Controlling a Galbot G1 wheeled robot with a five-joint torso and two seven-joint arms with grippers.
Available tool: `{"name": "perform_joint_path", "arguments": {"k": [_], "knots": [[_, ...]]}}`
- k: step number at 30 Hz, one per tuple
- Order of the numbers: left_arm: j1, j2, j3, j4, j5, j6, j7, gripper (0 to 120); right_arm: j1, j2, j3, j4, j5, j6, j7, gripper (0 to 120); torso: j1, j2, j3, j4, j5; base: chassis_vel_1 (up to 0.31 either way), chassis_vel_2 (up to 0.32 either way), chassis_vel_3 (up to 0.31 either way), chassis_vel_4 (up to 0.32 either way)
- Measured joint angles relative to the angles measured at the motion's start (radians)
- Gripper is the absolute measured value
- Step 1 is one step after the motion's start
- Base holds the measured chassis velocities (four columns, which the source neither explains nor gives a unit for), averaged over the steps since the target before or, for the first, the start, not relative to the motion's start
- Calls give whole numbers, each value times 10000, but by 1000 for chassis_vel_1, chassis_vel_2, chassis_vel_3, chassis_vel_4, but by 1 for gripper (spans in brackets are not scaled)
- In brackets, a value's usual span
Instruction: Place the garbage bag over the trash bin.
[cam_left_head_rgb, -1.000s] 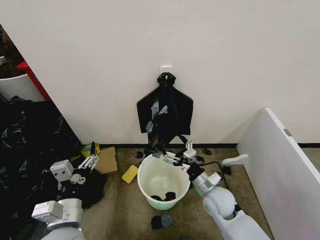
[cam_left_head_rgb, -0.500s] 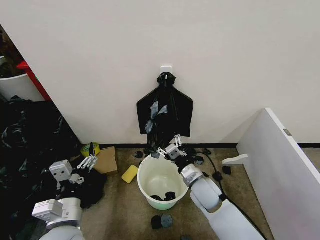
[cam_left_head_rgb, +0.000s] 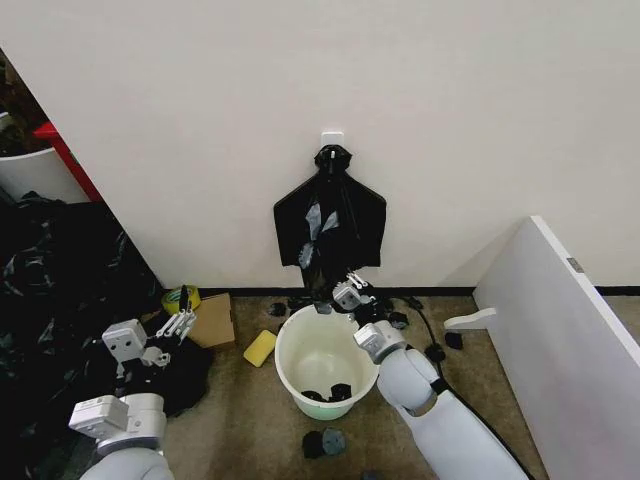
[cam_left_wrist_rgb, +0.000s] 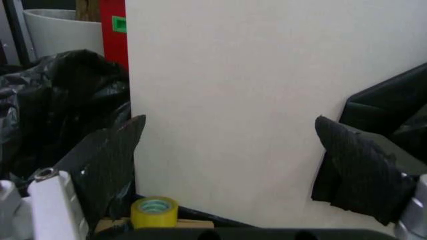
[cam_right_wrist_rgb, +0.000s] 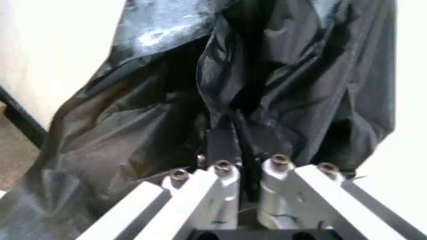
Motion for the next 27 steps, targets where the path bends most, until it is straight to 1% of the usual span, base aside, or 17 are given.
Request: {"name": "perform_joint_path", "arguments": {"k": [3,4,5,6,8,11,12,13,15,18,19,20,22,24,26,27], "knots": [[-101,71,0,50,-57,7,3,100,-62,-46,131,147,844,251,58,0,0,0,0,1,0,0,0,0,0],[-101,71,0,50,-57,7,3,100,-62,-46,131,147,844,251,58,0,0,0,0,1,0,0,0,0,0],[-166,133,-1,76,-109,4,30,100,-87,-65,161,247,1458,355,62,0,0,0,0,1,0,0,0,0,0],[-248,215,-6,108,-192,-32,87,100,-110,-90,166,375,2267,482,63,0,-1,0,0,1,0,0,0,0,0],[-539,552,-21,222,-549,-234,412,100,-139,-163,128,755,4688,1022,-23,0,-1,0,0,2,-1,0,0,0,0],[-1155,1313,-26,627,-1347,-865,1611,100,-134,-183,167,1290,8006,1712,-328,0,-1,0,0,2,0,0,0,0,0],[-1155,1313,-26,627,-1347,-865,1611,100,-134,-183,167,1290,8006,1712,-328,0,-1,0,0,2,0,0,0,0,0],[-1429,1702,7,890,-1641,-1108,2132,100,-132,-186,243,1443,8943,1833,-458,0,-2,0,0,2,-1,0,0,0,0],[-1928,2541,136,1473,-2071,-1495,2917,100,-154,-202,380,1596,10064,1987,-700,0,-1,0,0,-3,-3,0,0,0,0],[-2715,3848,392,2460,-2809,-1913,4210,100,-257,-221,528,1609,10696,2206,-1185,0,-1,-1,1,-1,-1,0,0,0,0],[-2986,4144,484,2745,-2997,-1966,4618,100,-283,-218,548,1579,10709,2246,-1327,0,-1,0,0,0,-4,0,0,0,0],[-2986,4144,484,2745,-2997,-1966,4618,100,-283,-218,548,1579,10709,2246,-1327,0,-1,0,0,0,-4,0,0,0,0],[-3721,4677,796,3347,-3281,-2019,5462,100,-331,-152,554,1510,10647,2303,-1570,0,-1,0,0,2,1,0,0,0,0],[-4355,4963,1150,3782,-3375,-1943,6025,100,-347,-44,538,1474,10568,2313,-1660,0,-1,0,1,0,-4,0,0,0,0],[-5159,5236,1581,4336,-3330,-1766,6921,100,-344,71,501,1432,10447,2313,-1735,0,-1,0,1,1,0,0,0,0,0],[-5159,5236,1581,4336,-3330,-1766,6921,100,-344,71,501,1432,10447,2313,-1735,0,-1,0,1,1,0,0,0,0,0]]}}
